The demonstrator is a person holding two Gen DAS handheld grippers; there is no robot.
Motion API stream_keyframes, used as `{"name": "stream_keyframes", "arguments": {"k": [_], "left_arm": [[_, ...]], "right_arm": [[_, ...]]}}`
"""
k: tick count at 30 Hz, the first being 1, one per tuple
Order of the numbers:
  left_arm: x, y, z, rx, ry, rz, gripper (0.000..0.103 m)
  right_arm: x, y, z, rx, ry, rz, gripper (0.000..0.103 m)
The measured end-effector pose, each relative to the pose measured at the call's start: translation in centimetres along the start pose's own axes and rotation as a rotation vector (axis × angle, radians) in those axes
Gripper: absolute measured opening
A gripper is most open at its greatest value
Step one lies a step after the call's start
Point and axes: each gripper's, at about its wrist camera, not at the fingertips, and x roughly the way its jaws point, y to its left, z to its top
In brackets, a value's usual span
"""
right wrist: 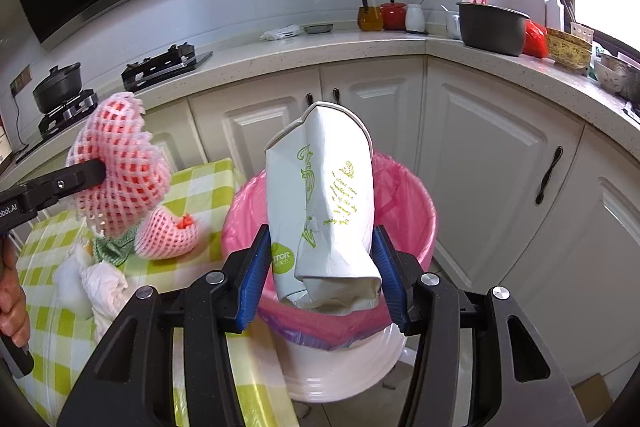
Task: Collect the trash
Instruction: 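Carry both items over the pink bin and open both tools to drop them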
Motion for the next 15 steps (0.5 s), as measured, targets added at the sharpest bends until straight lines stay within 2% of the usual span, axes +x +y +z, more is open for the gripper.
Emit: {"name": "stream_keyframes", "arguments": {"k": [6,15], "left_arm": [[4.5,-0.8,1.8,-0.007,0.054,-0.025,0.020],[9.6,-2.2,3.4,0.008,0.118,-0.024,0.020]], "right_arm": [[1.9,-2.0,1.3,0.022,0.010,-0.002,0.049],[5.0,-4.0,2.7,0.040,0.046,-0.006,0.049]]}}
